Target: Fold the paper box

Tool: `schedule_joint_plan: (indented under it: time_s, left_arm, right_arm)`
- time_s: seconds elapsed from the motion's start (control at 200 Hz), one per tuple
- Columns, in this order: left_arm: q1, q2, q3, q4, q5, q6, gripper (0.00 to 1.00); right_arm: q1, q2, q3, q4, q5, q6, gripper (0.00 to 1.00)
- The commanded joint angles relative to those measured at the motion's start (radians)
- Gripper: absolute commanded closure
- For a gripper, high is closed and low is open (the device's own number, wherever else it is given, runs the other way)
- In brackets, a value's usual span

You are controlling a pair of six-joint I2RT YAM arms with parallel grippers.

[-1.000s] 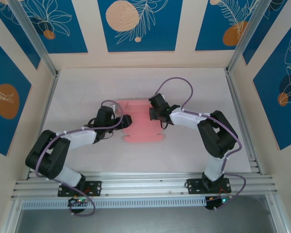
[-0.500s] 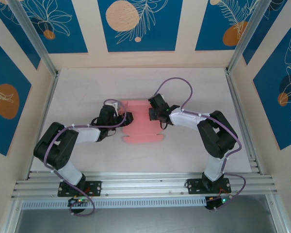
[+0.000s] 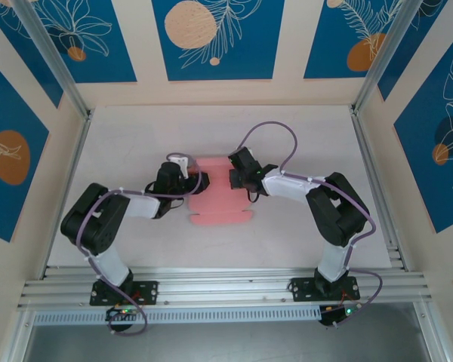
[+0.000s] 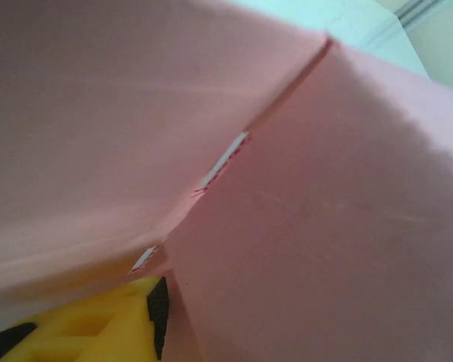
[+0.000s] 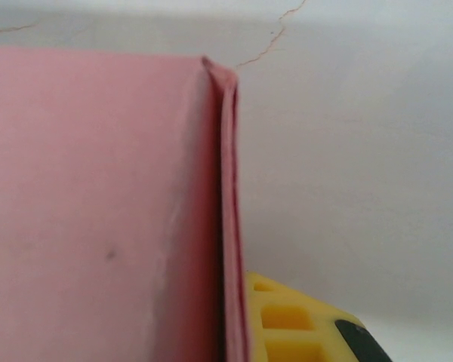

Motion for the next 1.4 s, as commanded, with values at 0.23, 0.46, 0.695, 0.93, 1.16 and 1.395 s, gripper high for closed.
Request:
schedule_joint_plan:
  time_s: [0.23,0.46,0.695,0.93,1.16,1.395]
  left_arm:
    - [-0.011,-0.100,-0.037,-0.018,0.002,0.032,0.47]
    - [-0.009,-0.342,-0.136,-0.184,-0.052,0.082,0.39]
    - [0.060,-0.645,-0.116,-0.462,-0.207,0.162,0.40]
    - [0.300,-0.589,-0.066,-0.461,-0.164,0.094,0.43]
    - [0.366,-0.373,0.012,-0.394,-0.107,0.161,0.43]
    - [0.425,-0.097,0.124,-0.243,0.087,0.187,0.53]
  right_arm:
    - [-0.003,0.023,0.034,-0.017,-0.018,0.046,0.97]
    - [-0.014,0.016,0.035,-0.025,-0.028,0.049,0.97]
    - [-0.016,0.001,0.038,-0.033,-0.048,0.032,0.97]
    - [-0.015,-0.024,0.021,-0.029,-0.087,0.022,0.97]
    - [-0.015,-0.032,0.020,-0.034,-0.103,0.009,0.97]
    - [-0.021,-0.033,0.030,-0.044,-0.109,0.000,0.97]
